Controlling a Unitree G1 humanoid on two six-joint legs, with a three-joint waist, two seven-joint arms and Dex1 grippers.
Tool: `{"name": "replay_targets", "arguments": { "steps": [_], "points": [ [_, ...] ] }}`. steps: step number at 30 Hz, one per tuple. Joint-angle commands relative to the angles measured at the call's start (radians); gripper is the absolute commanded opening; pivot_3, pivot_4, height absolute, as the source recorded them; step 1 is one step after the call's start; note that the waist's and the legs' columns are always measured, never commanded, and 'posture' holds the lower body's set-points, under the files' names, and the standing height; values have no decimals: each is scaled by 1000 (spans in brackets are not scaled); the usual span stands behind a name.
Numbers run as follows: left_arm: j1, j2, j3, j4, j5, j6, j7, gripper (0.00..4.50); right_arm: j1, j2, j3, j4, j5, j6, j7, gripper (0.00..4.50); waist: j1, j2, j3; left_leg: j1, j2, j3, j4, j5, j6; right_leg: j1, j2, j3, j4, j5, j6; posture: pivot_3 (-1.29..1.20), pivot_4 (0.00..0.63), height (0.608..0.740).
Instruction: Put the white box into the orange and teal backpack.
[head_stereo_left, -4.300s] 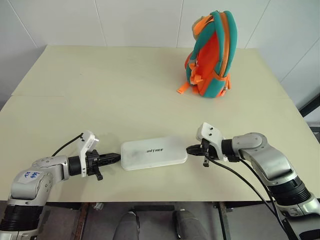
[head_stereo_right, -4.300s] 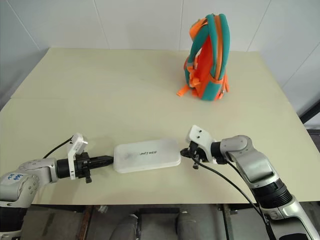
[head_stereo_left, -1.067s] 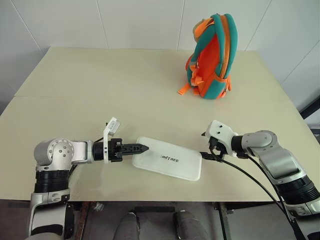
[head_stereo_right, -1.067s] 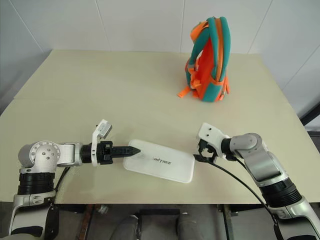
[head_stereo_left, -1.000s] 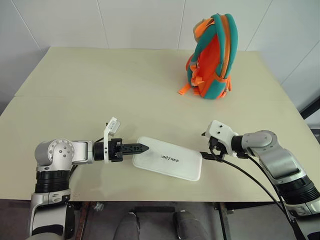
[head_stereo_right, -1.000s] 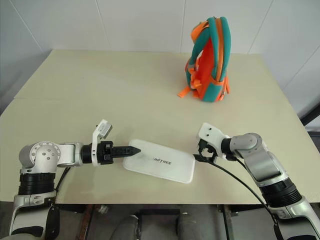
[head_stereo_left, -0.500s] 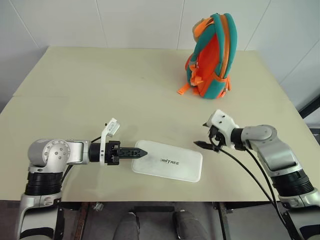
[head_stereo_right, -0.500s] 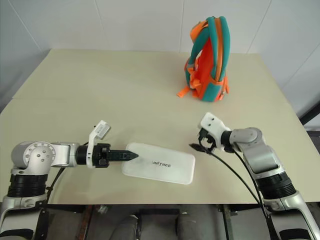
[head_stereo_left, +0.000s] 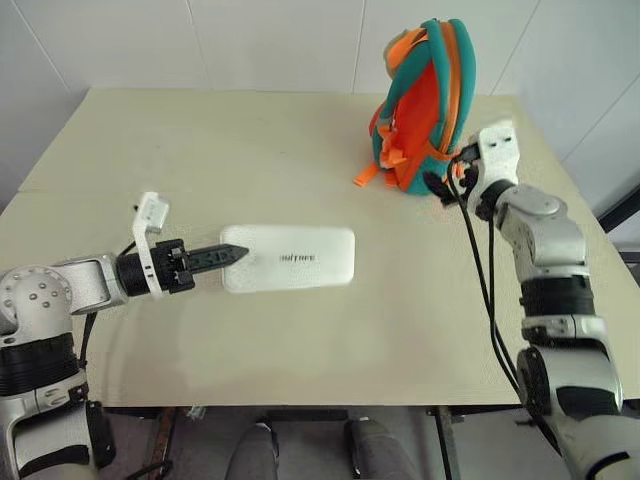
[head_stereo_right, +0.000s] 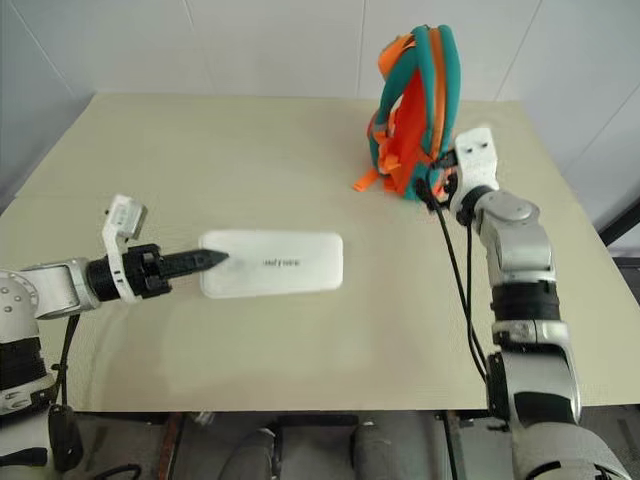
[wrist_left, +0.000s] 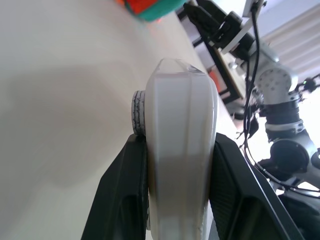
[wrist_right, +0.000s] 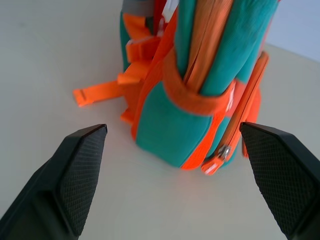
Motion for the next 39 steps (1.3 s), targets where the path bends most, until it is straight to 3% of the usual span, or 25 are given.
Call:
{"name": "replay_targets", "arguments": {
  "steps": [1, 9, 10, 12, 18, 24, 30, 39],
  "points": [
    [-21, -30, 59, -21, -58, 9, 37, 1240, -89, 24, -44, 142, 6, -125, -74, 4500, 0, 0, 0, -1, 0, 0, 0, 0, 0, -1, 0, 0, -1, 0, 0, 0, 150, 740],
    [4, -69, 105, -73, -111, 27, 117, 1233, -276, 82, -67, 486, -2, -326, -178, 4500, -3, 0, 0, -10, 1, 1, -1, 3, -6, -12, 0, 0, 3, 0, 0, 0, 150, 740],
    [6, -70, 114, -76, -118, 26, 126, 1232, -285, 84, -64, 507, -8, -343, -194, 4320, -5, 0, 0, -10, 1, 1, -1, 3, -6, -12, 1, 0, 3, 0, 0, 0, 150, 740],
    [11, -69, 125, -82, -129, 25, 142, 1232, -299, 88, -65, 536, -8, -364, -203, 3862, -8, 0, 0, -10, 1, 2, -1, 3, -6, -12, 1, 1, 3, 0, 0, 0, 150, 740],
    [27, -61, 147, -87, -162, 21, 178, 1231, -317, 78, -68, 553, 6, -388, -187, 1787, -22, 0, 0, -10, 1, 2, 0, 3, -6, -12, 1, 1, 6, 0, 0, 0, 150, 740],
    [10, -34, 137, -53, -165, 3, 181, 1231, -302, 53, -67, 482, 15, -375, -146, 0, -24, 1, 0, -10, 1, 1, 1, 3, -6, -13, 1, 1, 7, 0, 0, 0, 150, 740],
    [-22, 10, 107, 6, -145, -24, 159, 1230, -184, 11, -67, 229, 33, -267, -85, 0, -22, 3, 2, -11, 1, 1, -1, 4, -7, -15, 1, 1, 7, 0, 0, 0, 150, 740],
    [-64, 86, 45, 118, -104, -84, 93, 1229, 100, -80, -93, -347, 162, 101, 33, 0, -19, 6, 3, -14, 1, 1, -1, 4, -7, -17, 1, 0, 12, -2, 0, 0, 150, 740]
  ]
}}
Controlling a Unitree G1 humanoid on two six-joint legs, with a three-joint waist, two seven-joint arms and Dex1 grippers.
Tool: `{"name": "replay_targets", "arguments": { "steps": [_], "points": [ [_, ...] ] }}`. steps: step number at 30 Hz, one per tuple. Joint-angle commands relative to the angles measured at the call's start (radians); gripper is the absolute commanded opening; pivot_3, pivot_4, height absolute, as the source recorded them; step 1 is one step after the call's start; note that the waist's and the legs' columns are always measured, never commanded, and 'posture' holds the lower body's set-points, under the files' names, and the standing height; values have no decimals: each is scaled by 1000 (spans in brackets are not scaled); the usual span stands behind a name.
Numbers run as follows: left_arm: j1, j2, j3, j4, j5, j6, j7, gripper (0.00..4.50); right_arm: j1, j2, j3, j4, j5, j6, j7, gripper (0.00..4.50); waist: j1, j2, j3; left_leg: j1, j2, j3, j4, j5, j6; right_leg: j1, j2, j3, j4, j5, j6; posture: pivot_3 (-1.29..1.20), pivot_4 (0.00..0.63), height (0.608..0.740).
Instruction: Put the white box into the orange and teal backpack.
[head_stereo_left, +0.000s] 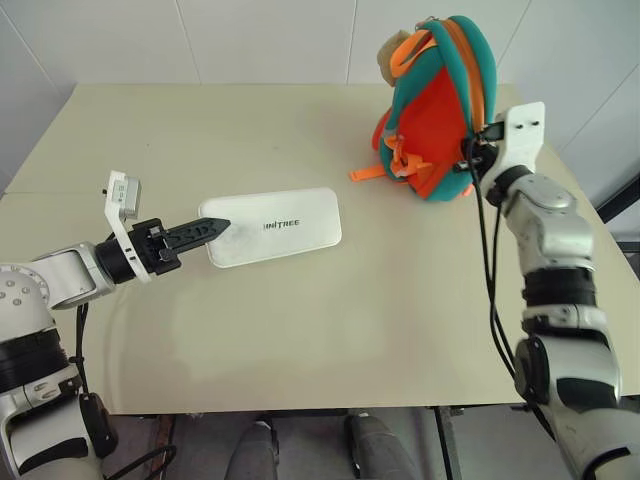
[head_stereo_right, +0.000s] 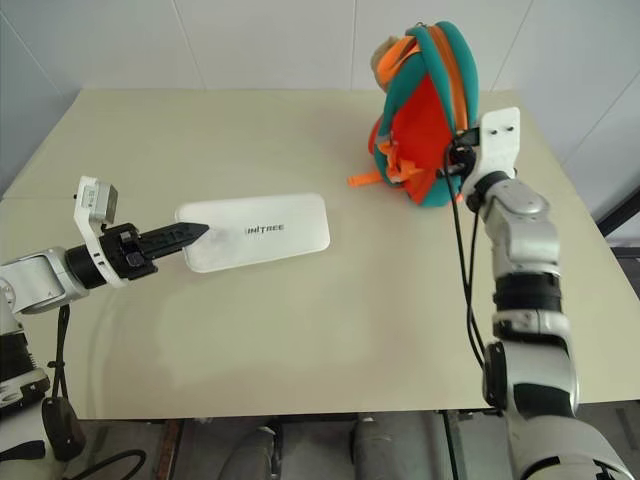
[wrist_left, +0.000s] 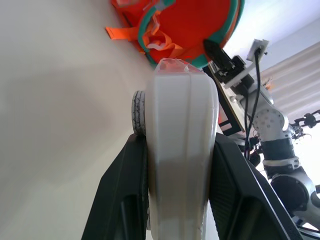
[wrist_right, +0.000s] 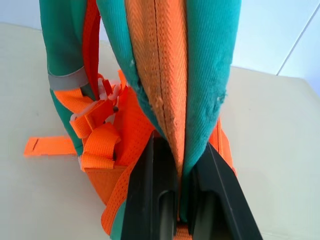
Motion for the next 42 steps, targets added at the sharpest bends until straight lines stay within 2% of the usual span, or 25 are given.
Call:
{"name": "replay_targets", "arguments": {
  "steps": [1, 6, 9, 15, 18, 24, 31, 33, 42],
  "points": [
    [-39, 38, -16, 33, 15, -49, -56, 1229, 41, -44, -61, -254, 103, 140, 39, 0, -3, 1, 0, 0, 0, 0, 1, 0, 0, 0, 0, 0, 0, 0, 0, 0, 150, 740],
    [-91, 80, -80, 133, 74, -102, -127, 1229, 194, -105, -130, -589, 290, 415, 95, 0, 2, 2, 1, 1, 0, -1, 2, -1, 3, -1, 1, 0, 1, -1, -1, 0, 150, 740],
    [-118, 103, -114, 184, 105, -131, -172, 1229, 282, -150, -168, -731, 381, 519, 121, 0, 3, 2, 1, 1, 0, -1, 3, -1, 3, -1, 1, 0, 2, -1, -1, 0, 150, 740],
    [-135, 128, -157, 236, 154, -167, -247, 1229, 372, -191, -255, -859, 521, 624, 130, 0, 2, 2, 1, 1, 0, -1, 6, -2, 4, 0, 1, 1, 3, -1, -1, 0, 150, 740],
    [-152, 120, -182, 256, 178, -181, -270, 1229, 413, -209, -232, -867, 511, 618, 124, 0, 7, 2, 1, 1, 0, -1, 6, -2, 5, 0, 1, 1, 3, -1, -1, 0, 150, 740],
    [-167, 115, -202, 265, 200, -185, -292, 1229, 440, -238, -229, -864, 507, 602, 123, 1846, 13, 2, 1, 1, 0, -1, 8, -2, 5, 0, 1, 1, 4, -1, -1, 0, 150, 740],
    [-167, 113, -199, 266, 211, -188, -301, 1229, 437, -288, -248, -848, 501, 561, 139, 4312, 24, 2, 1, 1, 0, -1, 10, -2, 5, 1, 1, 1, 4, -1, -1, 0, 150, 740],
    [-169, 110, -198, 267, 213, -191, -301, 1229, 424, -299, -259, -839, 496, 536, 138, 4500, 25, 2, 2, 1, 0, -1, 10, -2, 5, 1, 1, 1, 4, -1, -1, 0, 150, 740],
    [-180, 97, -202, 276, 224, -202, -306, 1229, 287, -300, -308, -794, 498, 411, 102, 4500, 24, 2, 2, 1, 0, -1, 10, -2, 5, 1, 1, 1, 5, -1, -1, 0, 150, 740]
  ]
}}
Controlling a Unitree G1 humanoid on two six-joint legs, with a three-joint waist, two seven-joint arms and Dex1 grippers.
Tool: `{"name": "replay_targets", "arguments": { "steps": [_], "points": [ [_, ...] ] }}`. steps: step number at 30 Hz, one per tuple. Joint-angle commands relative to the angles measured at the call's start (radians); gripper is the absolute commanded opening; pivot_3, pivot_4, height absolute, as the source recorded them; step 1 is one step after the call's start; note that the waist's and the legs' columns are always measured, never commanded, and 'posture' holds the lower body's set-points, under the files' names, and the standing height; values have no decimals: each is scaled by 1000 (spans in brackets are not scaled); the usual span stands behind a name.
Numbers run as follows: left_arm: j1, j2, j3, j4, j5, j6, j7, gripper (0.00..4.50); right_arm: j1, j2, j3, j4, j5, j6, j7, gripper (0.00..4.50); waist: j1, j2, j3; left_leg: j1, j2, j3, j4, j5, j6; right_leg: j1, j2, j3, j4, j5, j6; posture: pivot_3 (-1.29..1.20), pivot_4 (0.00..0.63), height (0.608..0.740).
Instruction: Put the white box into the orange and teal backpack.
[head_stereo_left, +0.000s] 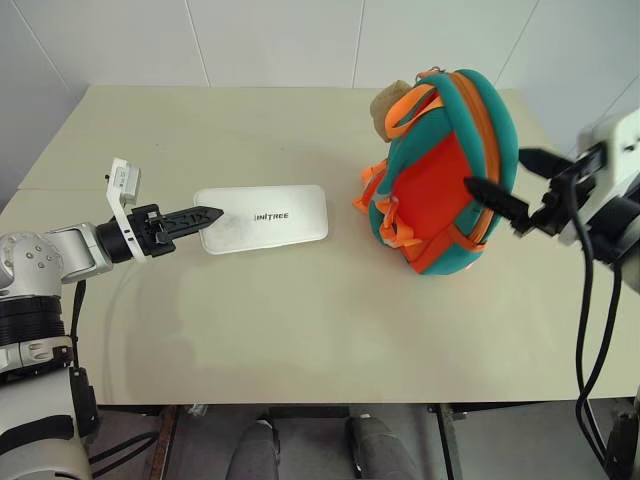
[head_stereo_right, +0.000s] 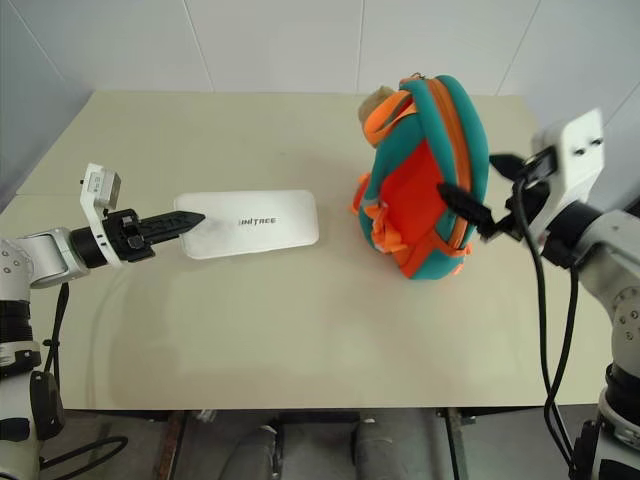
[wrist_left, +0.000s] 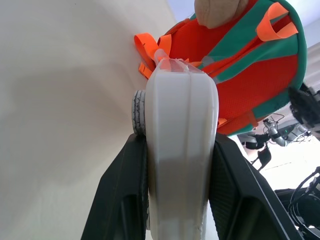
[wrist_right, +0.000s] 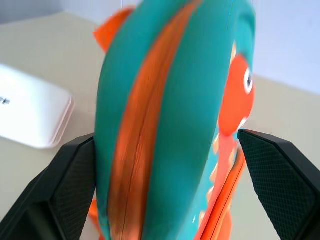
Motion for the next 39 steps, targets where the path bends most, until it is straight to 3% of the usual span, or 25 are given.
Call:
{"name": "replay_targets", "arguments": {
  "steps": [1, 8, 12, 17, 21, 28, 32, 39],
  "points": [
    [-37, 6, 13, -8, 1, -21, -24, 1229, -73, -4, -52, -2, 15, -62, -31, 4500, -1, 0, 0, 0, 0, 0, 0, 0, 0, 0, 0, 0, 0, 0, 0, 0, 150, 740],
    [-46, -2, 10, -6, 12, -19, -30, 1229, -209, 15, -27, -32, 147, -18, -72, 4500, 0, 0, 0, 0, 0, 0, 0, 0, 0, 0, 0, 0, 0, 0, 0, 0, 150, 740],
    [-50, -1, 9, -3, 20, -18, -34, 1228, -243, 96, 37, -98, 316, 64, -148, 4500, -4, 0, 0, 0, 1, 0, 0, 0, 0, 0, 0, 0, 1, 0, 0, 0, 150, 740],
    [-49, 3, 12, -3, 22, -18, -37, 1228, -136, 198, 157, -186, 404, 122, -262, 4500, -1, 0, 0, 0, 2, -2, 0, 0, 0, 0, 1, -1, 2, 0, 0, 0, 150, 740],
    [-37, 8, 22, -14, 18, -12, -33, 1228, -44, 264, 249, -222, 343, 100, -342, 4500, 2, 0, 0, -1, 1, -2, 1, 0, 0, 0, 1, -1, 2, 0, 0, 0, 150, 740],
    [-20, 9, 42, -36, 10, 4, -17, 1228, 36, 309, 403, -196, 106, 29, -411, 4500, -3, 0, 0, 0, 1, -1, 2, 0, 0, -1, 1, 0, 2, 0, 0, 0, 150, 740],
    [-13, 4, 53, -49, 6, 11, -4, 1228, -16, 374, 494, -46, -125, -73, -492, 4500, -5, 0, 0, 0, 2, -2, 1, 0, 0, -1, 2, 0, 3, 0, -1, 0, 150, 740],
    [-6, -8, 83, -68, -4, 15, 24, 1228, -115, 508, 524, 174, -322, -225, -532, 4500, -3, 0, 0, 0, 2, -1, 1, 1, 0, -1, 2, 0, 3, 0, -1, 0, 150, 740]
  ]
}}
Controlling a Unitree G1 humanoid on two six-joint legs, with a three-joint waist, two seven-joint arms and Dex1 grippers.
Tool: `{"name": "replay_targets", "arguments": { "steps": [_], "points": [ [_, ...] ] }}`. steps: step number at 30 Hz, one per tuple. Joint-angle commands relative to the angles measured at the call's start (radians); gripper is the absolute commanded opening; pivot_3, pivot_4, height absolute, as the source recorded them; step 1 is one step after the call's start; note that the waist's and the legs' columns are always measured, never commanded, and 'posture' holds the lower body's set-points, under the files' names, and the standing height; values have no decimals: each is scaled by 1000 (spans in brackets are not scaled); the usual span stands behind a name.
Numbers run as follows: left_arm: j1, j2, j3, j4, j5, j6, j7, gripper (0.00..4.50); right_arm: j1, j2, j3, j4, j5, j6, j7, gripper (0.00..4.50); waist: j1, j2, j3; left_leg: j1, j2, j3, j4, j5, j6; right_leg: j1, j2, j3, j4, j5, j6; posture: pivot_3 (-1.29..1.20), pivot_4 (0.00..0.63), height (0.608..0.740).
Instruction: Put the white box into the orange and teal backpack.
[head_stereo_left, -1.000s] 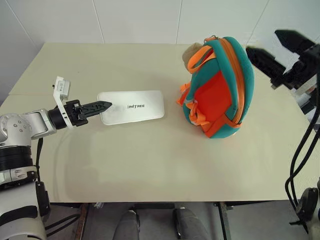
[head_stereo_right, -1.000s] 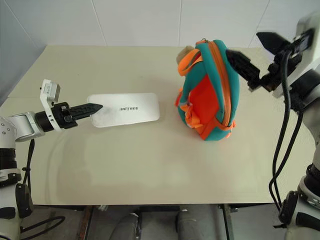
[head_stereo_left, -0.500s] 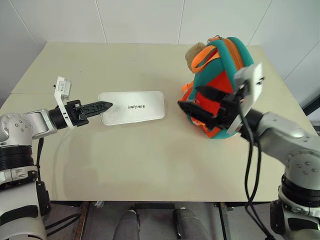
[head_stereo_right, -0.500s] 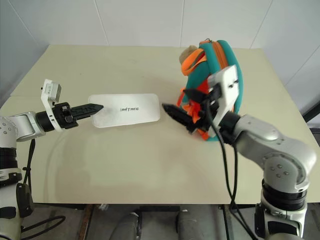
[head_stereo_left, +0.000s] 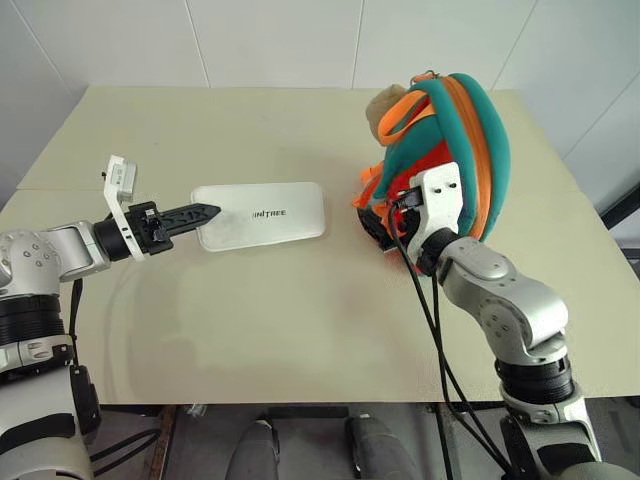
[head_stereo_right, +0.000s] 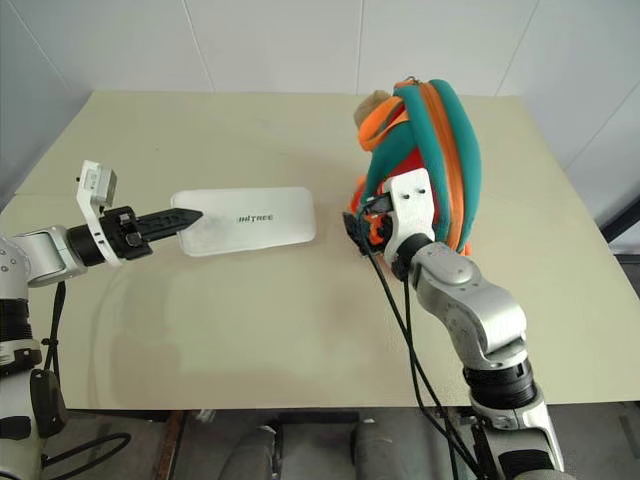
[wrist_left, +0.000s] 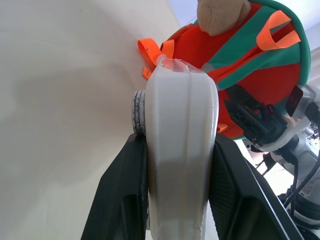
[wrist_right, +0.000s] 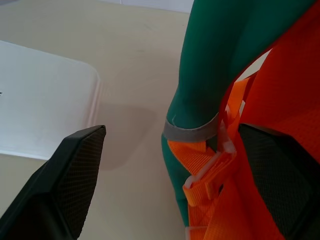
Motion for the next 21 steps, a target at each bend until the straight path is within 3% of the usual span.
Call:
{"name": "replay_targets", "arguments": {
  "steps": [1, 7, 10, 21],
  "points": [
    [4, 0, 49, -62, -32, 4, 9, 1228, -65, 62, -11, 73, -87, -106, -27, 4500, -1, 0, 0, 0, 0, 0, 0, 0, 0, 0, 0, 0, 0, 0, 0, 0, 150, 740],
    [46, -14, 99, -113, -55, 28, 44, 1228, -146, 168, -60, 190, -128, -195, -26, 4500, -5, 0, 0, 0, 0, 0, -1, 0, 0, -1, 0, 0, 0, 0, 0, 0, 150, 740],
    [67, -29, 120, -148, -70, 42, 69, 1228, -179, 204, -77, 227, -129, -202, -15, 3937, -4, 0, 0, 0, 0, 0, -1, 0, -1, -1, 0, 0, 2, 0, 0, 0, 150, 740],
    [134, -17, 217, -210, -95, 52, 131, 1228, -222, 274, -121, 192, -13, -135, 93, 211, -10, 0, 0, 1, 1, -1, -1, 0, -1, -1, 0, 0, 2, 0, 0, 0, 150, 740]
  ]
}}
